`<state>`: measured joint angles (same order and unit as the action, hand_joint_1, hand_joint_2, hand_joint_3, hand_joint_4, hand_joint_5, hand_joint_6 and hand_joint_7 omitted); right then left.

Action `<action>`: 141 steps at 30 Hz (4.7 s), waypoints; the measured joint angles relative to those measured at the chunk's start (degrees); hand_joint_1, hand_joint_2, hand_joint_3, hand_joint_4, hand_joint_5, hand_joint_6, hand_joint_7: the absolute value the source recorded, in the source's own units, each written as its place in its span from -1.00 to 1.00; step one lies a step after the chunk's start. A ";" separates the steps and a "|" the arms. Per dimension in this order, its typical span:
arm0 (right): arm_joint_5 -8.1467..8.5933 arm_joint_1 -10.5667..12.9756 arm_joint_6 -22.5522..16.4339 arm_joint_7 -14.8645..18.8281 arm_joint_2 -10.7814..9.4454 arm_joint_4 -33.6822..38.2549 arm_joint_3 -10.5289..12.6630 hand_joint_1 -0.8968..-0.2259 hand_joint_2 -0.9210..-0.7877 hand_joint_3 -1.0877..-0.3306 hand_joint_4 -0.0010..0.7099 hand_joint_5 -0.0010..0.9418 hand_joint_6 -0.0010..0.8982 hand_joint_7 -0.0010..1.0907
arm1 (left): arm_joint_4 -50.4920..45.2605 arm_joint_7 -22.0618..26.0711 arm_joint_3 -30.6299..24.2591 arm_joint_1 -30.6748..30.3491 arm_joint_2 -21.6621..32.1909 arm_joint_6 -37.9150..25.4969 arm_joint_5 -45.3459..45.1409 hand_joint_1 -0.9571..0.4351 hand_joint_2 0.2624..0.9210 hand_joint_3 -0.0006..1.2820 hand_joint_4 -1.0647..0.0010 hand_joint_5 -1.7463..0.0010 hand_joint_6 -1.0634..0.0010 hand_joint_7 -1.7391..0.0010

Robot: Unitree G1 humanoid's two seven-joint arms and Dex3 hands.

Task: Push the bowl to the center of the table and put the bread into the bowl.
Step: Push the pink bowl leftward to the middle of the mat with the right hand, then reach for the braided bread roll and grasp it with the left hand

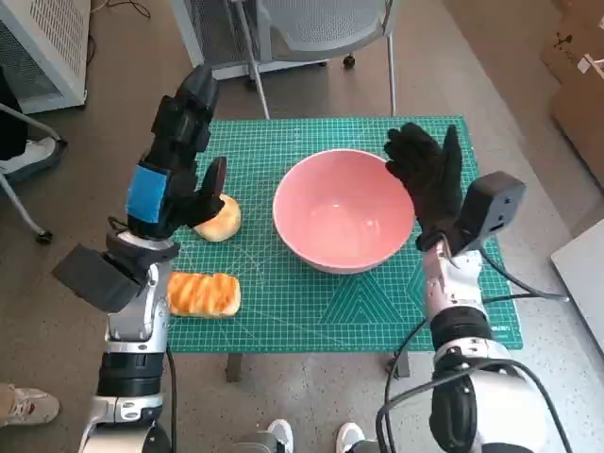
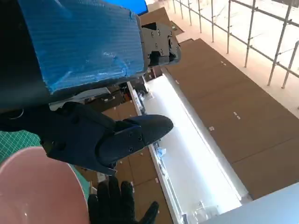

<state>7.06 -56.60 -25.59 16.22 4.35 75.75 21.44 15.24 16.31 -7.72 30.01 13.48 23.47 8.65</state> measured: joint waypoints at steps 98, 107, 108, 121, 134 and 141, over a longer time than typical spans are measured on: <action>17.55 5.91 -21.67 30.97 8.29 -18.11 -1.17 -0.16 -1.00 0.38 -0.19 -0.99 -0.13 -0.99 | -53.07 22.88 11.75 -14.44 30.59 -64.23 -31.44 0.25 0.28 -1.00 0.90 0.99 0.54 0.96; 17.61 5.42 -21.67 31.83 8.27 -16.74 -1.03 -0.17 -1.00 0.39 -0.18 -0.99 -0.13 -0.99 | -53.30 22.94 16.70 -14.53 31.33 -67.57 -35.12 0.24 0.28 -1.00 0.82 0.98 0.51 0.98; 17.62 5.37 -21.67 31.93 8.27 -16.69 -0.99 -0.17 -1.00 0.39 -0.18 -0.99 -0.13 -0.99 | -53.23 22.95 17.20 -14.53 31.34 -67.76 -35.41 0.23 0.28 -1.00 0.81 0.99 0.51 0.98; 18.06 4.92 -21.11 33.24 8.24 -16.66 -0.41 -0.16 -1.00 0.40 -0.18 -0.99 -0.12 -0.99 | -48.06 23.00 24.02 -12.87 31.27 -68.39 -40.18 0.12 0.32 -0.99 0.73 0.99 0.49 0.99; 18.65 4.84 -20.63 33.94 8.33 -16.63 0.38 -0.15 -1.00 0.39 -0.17 -0.99 -0.12 -0.99 | -41.17 23.26 29.43 -10.66 30.23 -67.99 -44.46 0.04 0.34 -0.99 0.72 1.00 0.48 1.00; 18.70 4.83 -20.62 34.09 8.40 -16.64 0.64 -0.15 -1.00 0.39 -0.17 -1.00 -0.12 -0.99 | -34.89 22.87 32.43 -10.22 28.49 -66.61 -47.01 0.06 0.35 -0.99 0.68 0.99 0.43 0.99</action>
<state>25.76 -51.77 -46.21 50.31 12.75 59.11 22.09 -19.65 39.18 24.72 19.79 41.97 -43.14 -38.36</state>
